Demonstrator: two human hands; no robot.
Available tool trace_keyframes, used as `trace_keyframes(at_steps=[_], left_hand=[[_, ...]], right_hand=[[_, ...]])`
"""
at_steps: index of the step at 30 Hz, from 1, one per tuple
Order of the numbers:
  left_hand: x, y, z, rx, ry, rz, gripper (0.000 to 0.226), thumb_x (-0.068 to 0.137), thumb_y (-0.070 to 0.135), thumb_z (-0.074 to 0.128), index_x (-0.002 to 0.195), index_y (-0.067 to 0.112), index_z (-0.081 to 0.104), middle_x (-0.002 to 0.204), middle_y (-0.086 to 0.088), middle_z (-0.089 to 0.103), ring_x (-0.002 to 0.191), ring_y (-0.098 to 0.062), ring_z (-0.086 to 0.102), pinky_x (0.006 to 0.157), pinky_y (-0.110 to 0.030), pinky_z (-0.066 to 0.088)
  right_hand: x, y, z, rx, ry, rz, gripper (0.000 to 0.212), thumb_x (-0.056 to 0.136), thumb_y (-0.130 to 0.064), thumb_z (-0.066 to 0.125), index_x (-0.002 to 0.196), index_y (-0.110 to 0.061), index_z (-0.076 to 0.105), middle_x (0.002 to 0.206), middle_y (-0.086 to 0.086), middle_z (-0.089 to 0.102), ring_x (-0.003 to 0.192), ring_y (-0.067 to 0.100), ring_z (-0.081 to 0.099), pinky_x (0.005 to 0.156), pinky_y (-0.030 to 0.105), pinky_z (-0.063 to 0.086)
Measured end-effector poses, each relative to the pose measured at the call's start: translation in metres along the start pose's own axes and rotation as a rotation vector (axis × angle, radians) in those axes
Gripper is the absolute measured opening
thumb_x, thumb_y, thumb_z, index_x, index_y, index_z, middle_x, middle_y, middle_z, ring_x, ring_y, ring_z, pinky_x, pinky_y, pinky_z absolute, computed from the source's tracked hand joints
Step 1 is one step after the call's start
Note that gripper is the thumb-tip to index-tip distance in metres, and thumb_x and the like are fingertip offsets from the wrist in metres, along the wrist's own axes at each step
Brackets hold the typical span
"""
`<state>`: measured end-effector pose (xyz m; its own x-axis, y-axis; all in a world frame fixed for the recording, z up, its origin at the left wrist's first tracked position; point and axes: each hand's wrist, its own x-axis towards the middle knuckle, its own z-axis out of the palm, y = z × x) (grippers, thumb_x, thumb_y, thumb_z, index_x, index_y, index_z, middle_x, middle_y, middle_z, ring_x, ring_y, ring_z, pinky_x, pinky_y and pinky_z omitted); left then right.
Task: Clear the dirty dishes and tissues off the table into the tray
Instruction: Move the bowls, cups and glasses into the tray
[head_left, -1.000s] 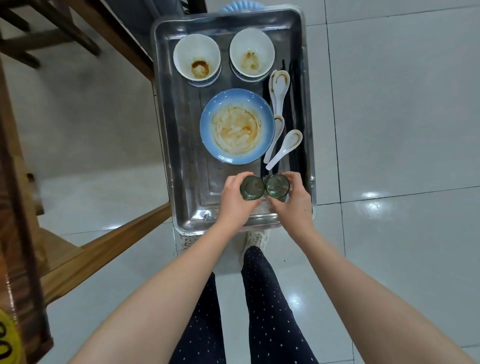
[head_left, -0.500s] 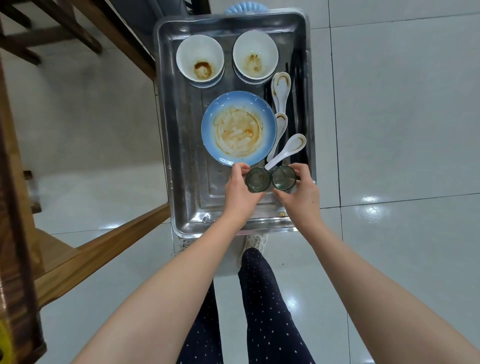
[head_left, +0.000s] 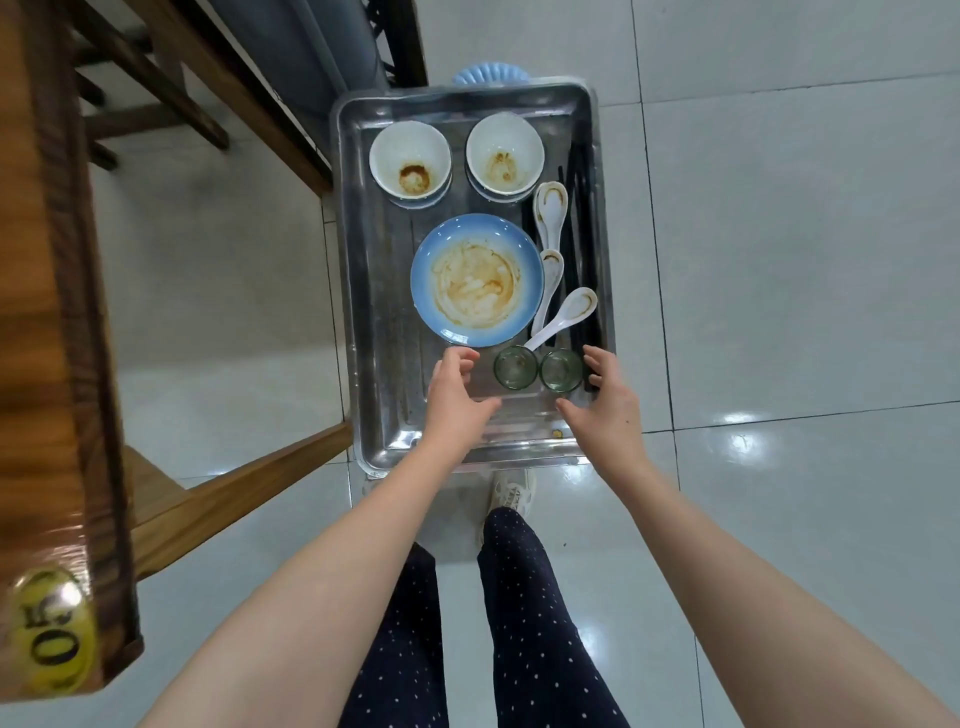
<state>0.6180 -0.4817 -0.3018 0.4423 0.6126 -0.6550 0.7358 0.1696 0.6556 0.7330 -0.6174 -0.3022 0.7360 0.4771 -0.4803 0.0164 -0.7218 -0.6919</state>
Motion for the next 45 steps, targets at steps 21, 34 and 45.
trace_keyframes(at_steps=[21, 34, 45], left_hand=[[-0.183, 0.088, -0.213, -0.137, 0.202, 0.165, 0.049, 0.085, 0.004, 0.070, 0.127, 0.026, 0.057, 0.106, 0.012, 0.062, 0.097, -0.005, 0.059, 0.072, -0.011, 0.045], [-0.288, -0.014, -0.416, -0.194, 0.449, 0.184, 0.043, 0.090, 0.005, 0.064, 0.129, 0.023, 0.057, 0.121, 0.001, 0.061, 0.105, -0.015, 0.059, 0.076, -0.023, 0.054], [-0.349, -0.099, -0.575, -0.286, 0.622, 0.172, 0.041, 0.091, 0.006, 0.063, 0.129, 0.019, 0.058, 0.123, -0.004, 0.062, 0.109, -0.018, 0.059, 0.079, -0.023, 0.051]], right_hand=[[-0.128, -0.218, -0.063, -0.045, -0.068, -0.345, 0.048, 0.085, -0.007, 0.066, 0.126, -0.028, 0.052, 0.118, -0.016, 0.054, 0.107, 0.004, 0.049, 0.092, 0.016, 0.037], [-0.244, -0.340, 0.067, -0.048, -0.077, -0.559, 0.045, 0.087, 0.001, 0.057, 0.126, -0.019, 0.053, 0.122, -0.004, 0.061, 0.113, 0.012, 0.055, 0.087, 0.023, 0.043], [-0.324, -0.432, 0.215, -0.057, -0.094, -0.618, 0.044, 0.088, -0.001, 0.061, 0.126, -0.023, 0.053, 0.119, -0.008, 0.060, 0.088, -0.003, 0.055, 0.062, 0.005, 0.042]])
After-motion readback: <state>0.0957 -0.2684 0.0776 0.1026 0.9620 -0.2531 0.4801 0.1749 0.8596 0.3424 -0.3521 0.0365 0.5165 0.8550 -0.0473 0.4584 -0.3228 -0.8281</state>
